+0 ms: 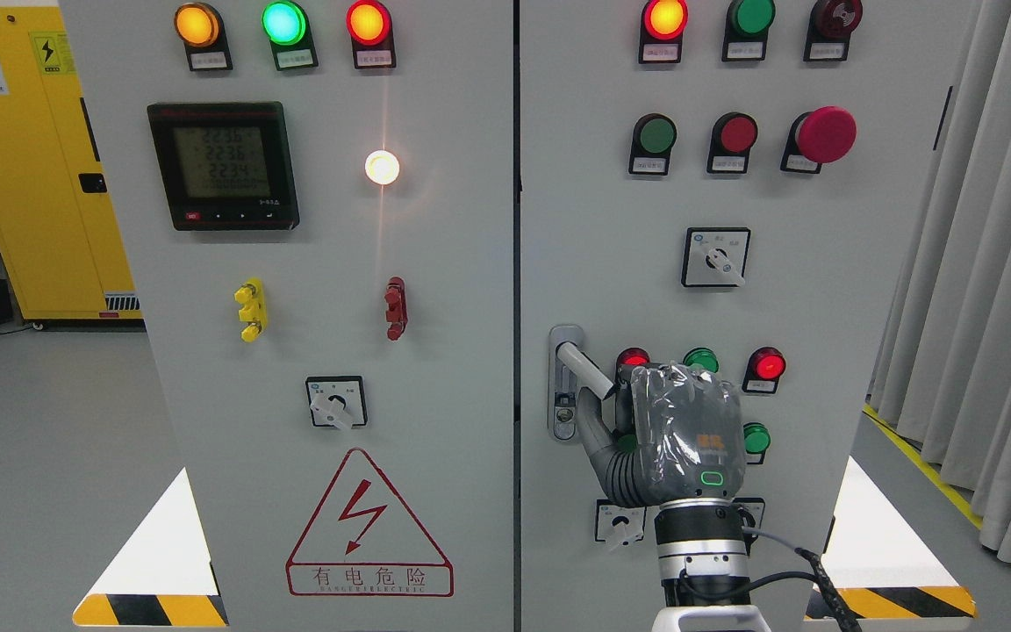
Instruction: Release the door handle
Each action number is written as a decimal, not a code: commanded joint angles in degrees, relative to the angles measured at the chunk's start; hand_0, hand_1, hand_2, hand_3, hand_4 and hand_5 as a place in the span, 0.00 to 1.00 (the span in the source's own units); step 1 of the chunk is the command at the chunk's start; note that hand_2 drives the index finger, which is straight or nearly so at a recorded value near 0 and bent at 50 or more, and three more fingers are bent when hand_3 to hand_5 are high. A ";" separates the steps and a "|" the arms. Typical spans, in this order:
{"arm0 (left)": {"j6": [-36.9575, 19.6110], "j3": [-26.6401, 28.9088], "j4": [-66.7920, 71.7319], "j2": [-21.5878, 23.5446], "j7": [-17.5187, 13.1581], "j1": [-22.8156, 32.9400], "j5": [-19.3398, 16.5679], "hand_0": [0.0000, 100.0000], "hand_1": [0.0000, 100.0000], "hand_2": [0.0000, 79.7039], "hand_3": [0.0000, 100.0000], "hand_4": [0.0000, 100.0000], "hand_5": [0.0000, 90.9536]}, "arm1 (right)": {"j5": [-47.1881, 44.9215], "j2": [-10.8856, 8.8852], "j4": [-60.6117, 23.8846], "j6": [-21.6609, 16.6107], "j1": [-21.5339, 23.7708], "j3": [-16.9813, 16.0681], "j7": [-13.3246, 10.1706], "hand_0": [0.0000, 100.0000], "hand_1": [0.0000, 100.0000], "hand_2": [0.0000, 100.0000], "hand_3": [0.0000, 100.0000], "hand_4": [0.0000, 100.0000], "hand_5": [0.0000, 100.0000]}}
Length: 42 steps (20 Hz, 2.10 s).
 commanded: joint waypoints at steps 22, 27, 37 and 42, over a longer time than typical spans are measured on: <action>-0.04 0.01 0.00 0.00 0.02 0.00 0.00 0.12 0.56 0.00 0.00 0.00 0.00 | -0.18 -0.30 -0.08 0.01 -0.59 -0.76 0.36 0.63 0.50 0.90 1.00 0.99 1.00; -0.04 0.01 0.00 0.00 0.02 0.00 0.00 0.12 0.56 0.00 0.00 0.00 0.00 | -0.18 -0.30 -0.52 0.01 -0.51 -0.85 0.27 0.63 0.49 0.90 1.00 0.99 1.00; -0.04 0.01 0.00 0.00 0.02 0.00 0.00 0.12 0.56 0.00 0.00 0.00 0.00 | -0.18 -0.30 -0.79 0.01 -0.51 -1.03 0.27 0.62 0.49 0.90 1.00 0.99 1.00; -0.04 -0.08 0.00 0.00 0.02 0.00 0.00 0.12 0.56 0.00 0.00 0.00 0.00 | -0.18 -0.30 -0.87 0.01 -0.59 -1.03 0.27 0.62 0.49 0.90 1.00 0.99 1.00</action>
